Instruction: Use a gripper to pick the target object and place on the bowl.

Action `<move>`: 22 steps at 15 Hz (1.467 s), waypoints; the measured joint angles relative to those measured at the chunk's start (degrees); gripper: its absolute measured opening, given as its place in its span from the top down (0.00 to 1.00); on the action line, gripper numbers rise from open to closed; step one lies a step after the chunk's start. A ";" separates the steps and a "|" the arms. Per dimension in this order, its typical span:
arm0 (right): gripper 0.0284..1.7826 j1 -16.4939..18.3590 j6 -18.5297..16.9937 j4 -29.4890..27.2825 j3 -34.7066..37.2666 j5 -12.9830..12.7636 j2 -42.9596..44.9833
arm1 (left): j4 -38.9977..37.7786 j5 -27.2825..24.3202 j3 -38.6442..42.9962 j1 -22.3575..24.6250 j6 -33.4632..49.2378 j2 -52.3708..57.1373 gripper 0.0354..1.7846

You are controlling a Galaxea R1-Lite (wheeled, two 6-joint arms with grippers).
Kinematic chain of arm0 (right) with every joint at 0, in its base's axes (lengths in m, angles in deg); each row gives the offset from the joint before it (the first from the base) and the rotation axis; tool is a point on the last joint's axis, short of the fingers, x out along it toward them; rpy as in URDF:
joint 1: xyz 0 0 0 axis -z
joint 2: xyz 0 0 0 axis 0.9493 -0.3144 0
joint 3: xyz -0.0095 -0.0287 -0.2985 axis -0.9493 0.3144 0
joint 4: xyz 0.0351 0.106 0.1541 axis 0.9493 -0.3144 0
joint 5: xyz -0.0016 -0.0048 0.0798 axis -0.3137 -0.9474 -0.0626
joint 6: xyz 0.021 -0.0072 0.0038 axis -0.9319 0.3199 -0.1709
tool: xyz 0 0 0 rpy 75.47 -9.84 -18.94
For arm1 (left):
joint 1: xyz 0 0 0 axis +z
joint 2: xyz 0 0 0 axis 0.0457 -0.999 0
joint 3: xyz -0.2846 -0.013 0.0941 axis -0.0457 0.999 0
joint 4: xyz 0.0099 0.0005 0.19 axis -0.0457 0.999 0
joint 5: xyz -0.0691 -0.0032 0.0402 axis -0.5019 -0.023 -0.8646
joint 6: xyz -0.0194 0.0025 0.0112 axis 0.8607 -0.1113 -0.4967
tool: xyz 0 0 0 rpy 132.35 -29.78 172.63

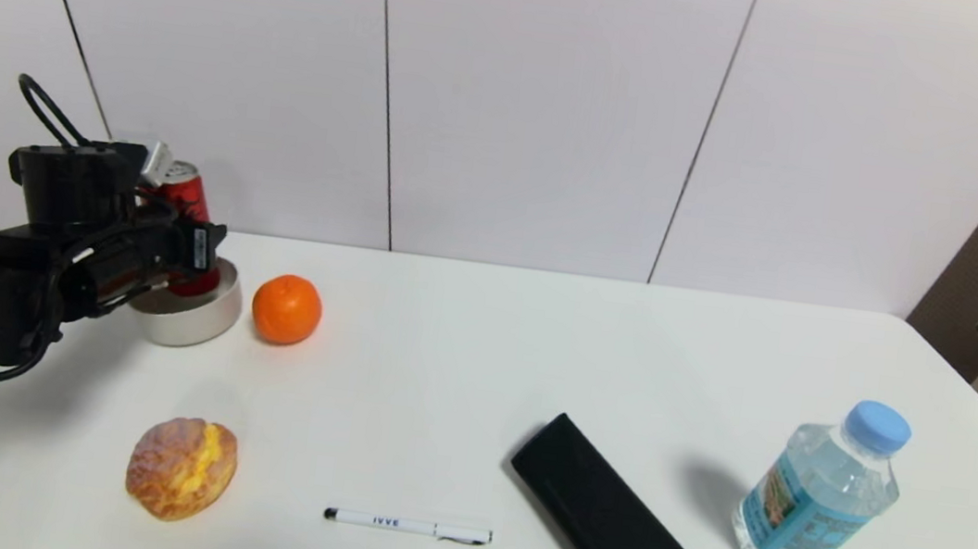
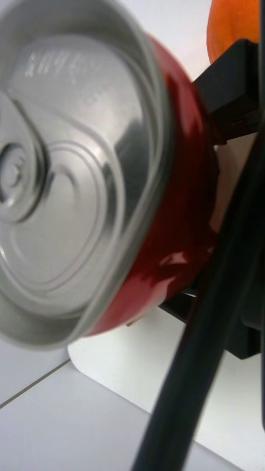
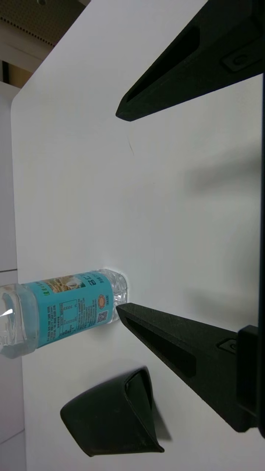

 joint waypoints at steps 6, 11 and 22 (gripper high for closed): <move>0.04 -0.01 -0.05 -0.01 0.00 0.00 0.00 | -0.26 -0.11 0.18 -0.09 -0.11 -1.54 0.29; 0.04 -0.01 0.01 0.00 0.00 0.01 0.00 | -0.11 -0.23 -0.89 -0.06 -0.39 -0.99 0.18; 0.04 -0.01 -0.07 0.00 0.00 0.00 0.00 | 36.10 -0.50 -25.56 -2.47 -4.80 24.39 0.08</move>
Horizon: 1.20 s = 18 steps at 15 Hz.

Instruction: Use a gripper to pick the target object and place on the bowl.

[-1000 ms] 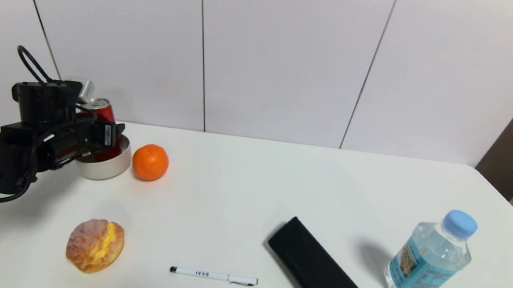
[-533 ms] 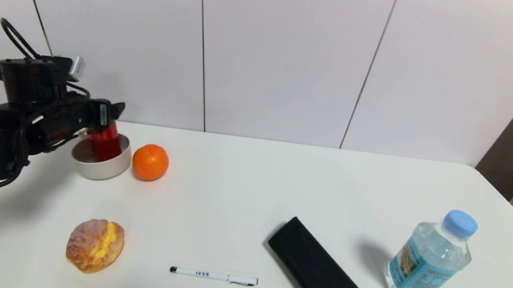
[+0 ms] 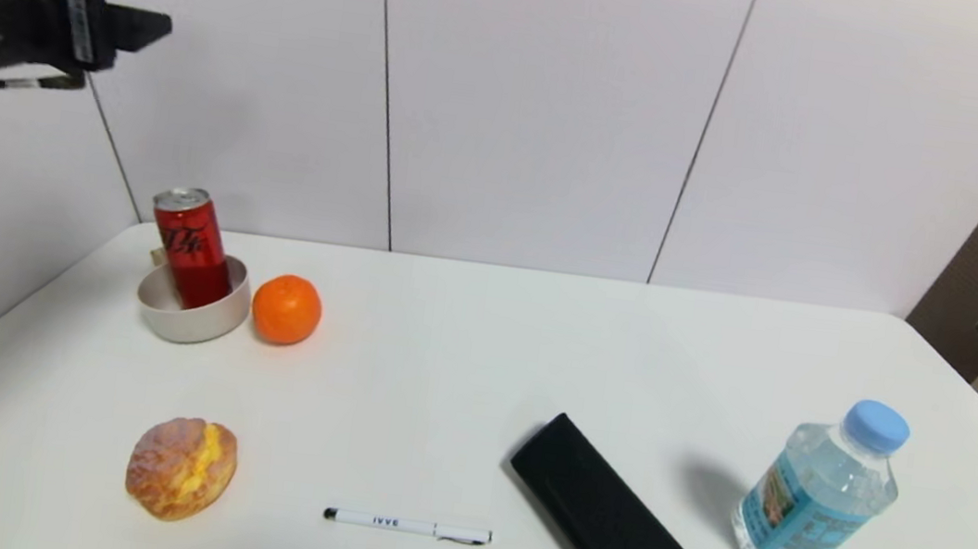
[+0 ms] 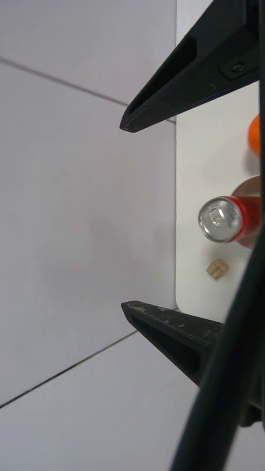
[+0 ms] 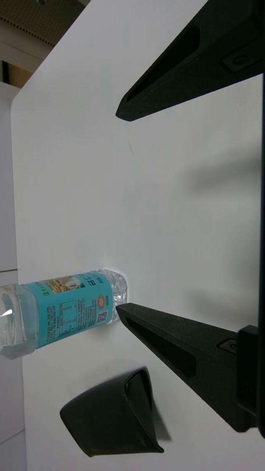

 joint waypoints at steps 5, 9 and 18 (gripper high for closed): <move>0.04 0.00 -0.02 0.00 0.00 0.01 0.00 | 20.77 0.20 0.20 -0.77 -1.04 17.51 0.06; 0.04 0.00 0.09 0.00 0.00 0.00 0.00 | 21.33 0.27 21.83 -0.77 -0.11 34.24 0.06; 0.04 0.00 0.00 0.00 0.00 0.00 0.00 | 8.34 0.20 68.94 -0.37 2.24 70.73 0.06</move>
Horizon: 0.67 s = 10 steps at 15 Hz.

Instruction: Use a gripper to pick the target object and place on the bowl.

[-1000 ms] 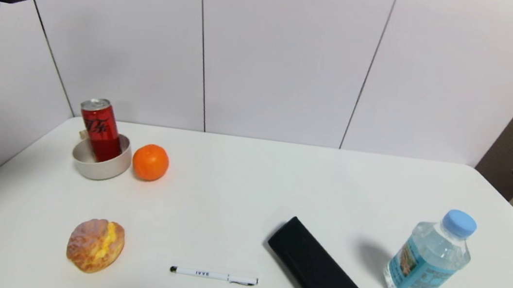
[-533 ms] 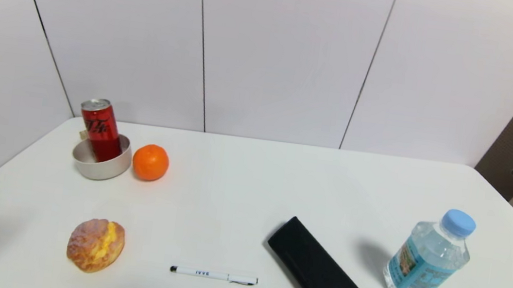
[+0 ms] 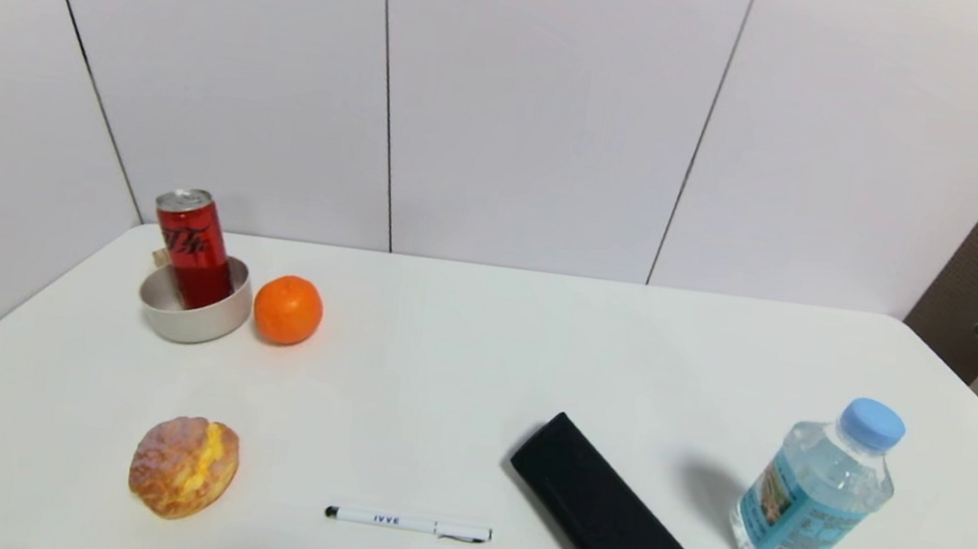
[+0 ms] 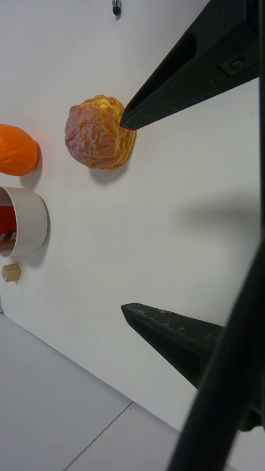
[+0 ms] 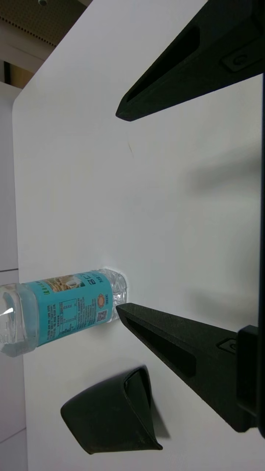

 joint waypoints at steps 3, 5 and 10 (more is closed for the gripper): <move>0.04 0.00 0.02 -0.01 0.00 0.00 0.00 | 0.27 -3.10 3.95 0.34 0.16 6.84 0.06; 0.04 0.00 -0.02 0.00 0.00 0.01 0.00 | 3.28 -4.36 4.45 0.41 0.39 10.05 0.06; 0.04 0.00 0.02 0.00 0.00 0.00 0.00 | 3.74 -4.45 4.61 0.45 0.57 12.65 0.06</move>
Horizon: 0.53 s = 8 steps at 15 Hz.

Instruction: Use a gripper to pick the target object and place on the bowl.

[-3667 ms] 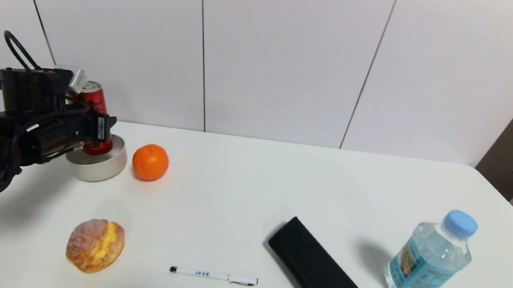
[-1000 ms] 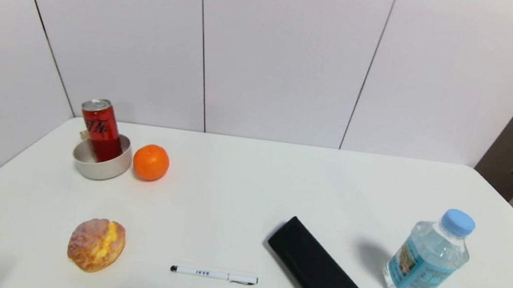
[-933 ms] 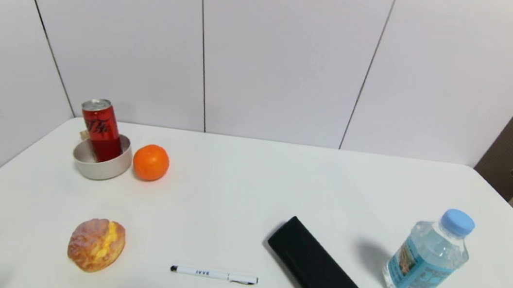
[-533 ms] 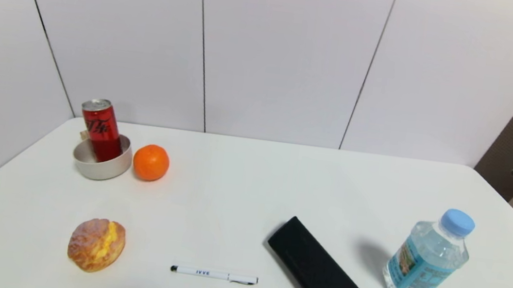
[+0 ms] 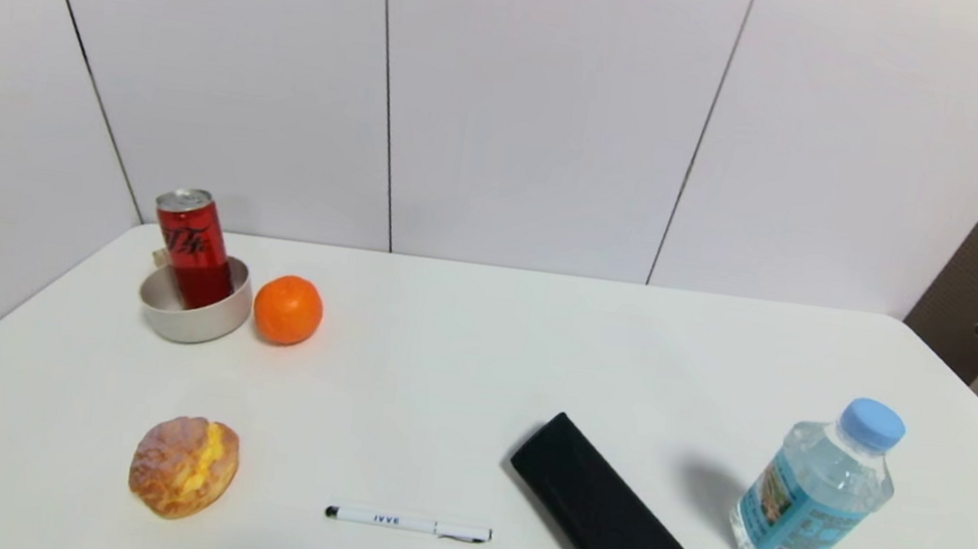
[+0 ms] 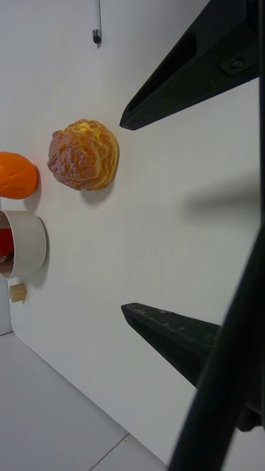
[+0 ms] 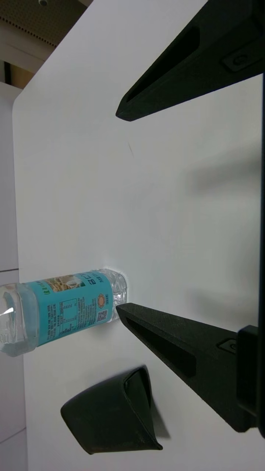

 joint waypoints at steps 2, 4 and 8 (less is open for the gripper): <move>0.04 0.00 -0.02 0.02 0.00 -0.02 0.00 | 0.00 0.00 0.02 -0.02 0.06 0.13 0.06; 0.04 0.00 -0.02 0.02 0.00 0.00 0.00 | 0.00 0.00 0.02 -0.02 0.04 0.22 0.06; 0.04 0.00 -0.06 0.02 0.00 0.00 0.00 | 0.00 0.01 0.02 -0.02 0.04 0.22 0.06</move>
